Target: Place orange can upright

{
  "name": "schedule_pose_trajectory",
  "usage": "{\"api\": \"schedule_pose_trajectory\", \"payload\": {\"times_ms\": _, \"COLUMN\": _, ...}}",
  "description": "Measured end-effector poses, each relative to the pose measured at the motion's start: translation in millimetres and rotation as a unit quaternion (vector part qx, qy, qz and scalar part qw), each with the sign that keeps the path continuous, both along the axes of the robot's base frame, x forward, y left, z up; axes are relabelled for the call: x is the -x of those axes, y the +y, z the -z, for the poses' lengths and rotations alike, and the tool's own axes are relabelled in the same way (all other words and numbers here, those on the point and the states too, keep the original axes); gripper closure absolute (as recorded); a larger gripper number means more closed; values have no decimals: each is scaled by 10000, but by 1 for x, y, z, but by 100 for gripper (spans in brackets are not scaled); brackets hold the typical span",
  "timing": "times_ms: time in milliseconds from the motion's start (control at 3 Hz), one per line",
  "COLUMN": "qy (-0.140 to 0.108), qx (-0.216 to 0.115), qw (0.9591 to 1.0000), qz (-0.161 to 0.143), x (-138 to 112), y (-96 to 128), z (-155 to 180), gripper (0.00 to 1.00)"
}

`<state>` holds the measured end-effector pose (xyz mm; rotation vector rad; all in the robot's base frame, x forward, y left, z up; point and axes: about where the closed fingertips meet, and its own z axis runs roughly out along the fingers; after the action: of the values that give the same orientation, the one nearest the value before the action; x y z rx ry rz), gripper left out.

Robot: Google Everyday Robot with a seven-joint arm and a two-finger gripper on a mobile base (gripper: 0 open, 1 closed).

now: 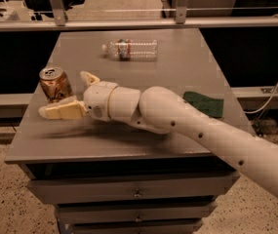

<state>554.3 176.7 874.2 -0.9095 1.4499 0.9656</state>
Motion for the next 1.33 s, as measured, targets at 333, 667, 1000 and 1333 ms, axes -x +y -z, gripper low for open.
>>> {"api": "schedule_pose_trajectory", "payload": {"times_ms": 333, "qy": -27, "qx": 205, "qw": 9998, "qz": -10, "x": 3, "y": -16, "z": -7, "gripper": 0}}
{"api": "schedule_pose_trajectory", "payload": {"times_ms": 667, "qy": -159, "qx": 522, "qw": 9985, "qz": -11, "x": -8, "y": -52, "z": -27, "gripper": 0}}
{"api": "schedule_pose_trajectory", "payload": {"times_ms": 1000, "qy": -339, "qx": 819, "qw": 9960, "qz": -69, "x": -38, "y": -94, "z": -48, "gripper": 0}}
{"api": "schedule_pose_trajectory", "payload": {"times_ms": 1333, "qy": -677, "qx": 1121, "qw": 9912, "qz": -216, "x": -67, "y": -146, "z": -89, "gripper": 0}}
